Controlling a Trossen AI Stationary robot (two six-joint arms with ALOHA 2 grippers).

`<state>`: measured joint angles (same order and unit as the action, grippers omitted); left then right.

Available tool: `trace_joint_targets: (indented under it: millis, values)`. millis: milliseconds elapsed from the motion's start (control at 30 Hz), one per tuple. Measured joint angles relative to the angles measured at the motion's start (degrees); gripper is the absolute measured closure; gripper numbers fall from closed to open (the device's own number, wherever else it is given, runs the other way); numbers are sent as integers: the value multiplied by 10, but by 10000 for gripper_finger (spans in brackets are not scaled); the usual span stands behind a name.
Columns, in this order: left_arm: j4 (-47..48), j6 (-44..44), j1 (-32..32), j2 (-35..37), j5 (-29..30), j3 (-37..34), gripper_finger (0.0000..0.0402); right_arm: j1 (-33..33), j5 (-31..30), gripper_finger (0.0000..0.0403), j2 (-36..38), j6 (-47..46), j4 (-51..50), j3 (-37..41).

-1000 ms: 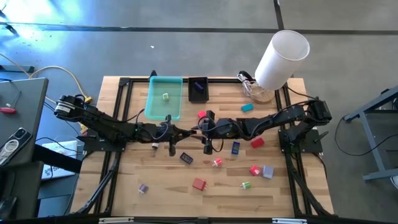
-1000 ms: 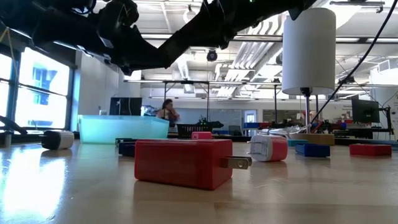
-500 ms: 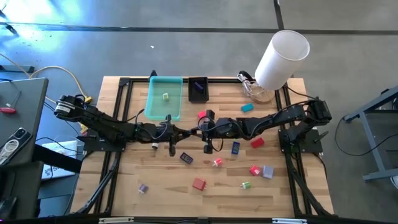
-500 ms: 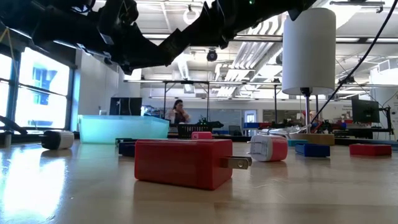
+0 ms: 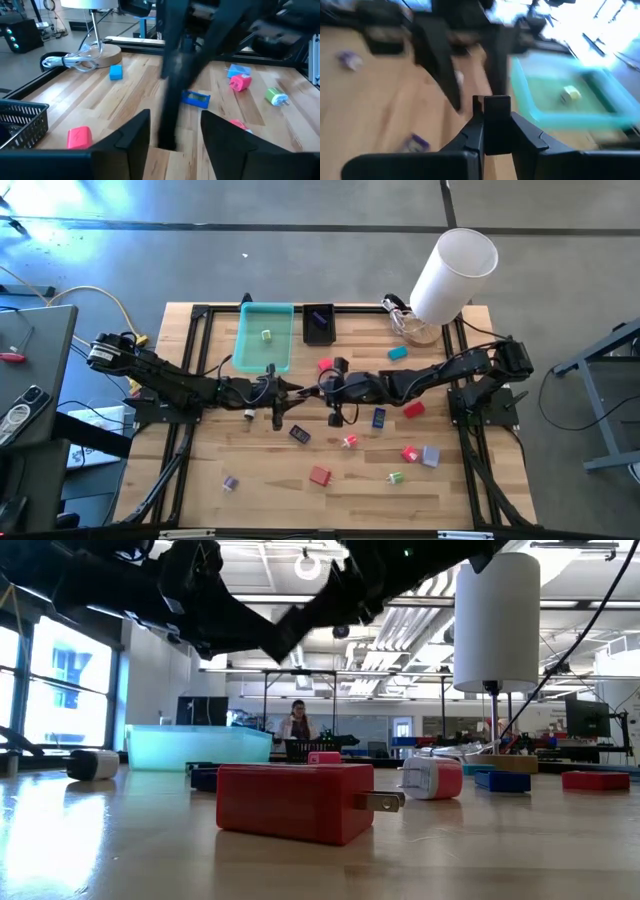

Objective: Pick & Place Office items
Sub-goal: Put the bottom black timer into the black bin

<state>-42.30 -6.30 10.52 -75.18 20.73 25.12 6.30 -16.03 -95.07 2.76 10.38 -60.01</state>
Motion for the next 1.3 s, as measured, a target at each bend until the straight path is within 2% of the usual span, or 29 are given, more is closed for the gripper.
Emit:
trace_joint_targets:
  millis: [233,333,433,533,733,867,1033,1233,1300]
  values:
    - [24,-1,0,0,0,0,225,-8,-138,353,0,-13,-78,0]
    - [32,-14,0,0,0,0,225,-38,-151,353,0,-10,-79,-2]
    - [41,-26,0,0,0,0,224,-84,-134,353,0,-10,-68,-8]
    - [47,-28,0,0,-1,0,224,-139,-87,352,-2,-30,-53,-9]
    - [63,-28,0,0,-2,0,224,-228,-13,353,-60,-66,-5,-8]
    - [78,-27,0,0,-2,0,224,-252,12,353,-97,-61,48,-8]
    - [83,-27,0,0,-2,0,224,-271,10,353,-105,-60,44,-25]
    - [85,-28,-15,0,1,0,224,-290,19,353,-105,-47,-23,-82]
    - [85,-36,-19,0,2,0,224,-297,40,353,-104,-29,-51,-106]
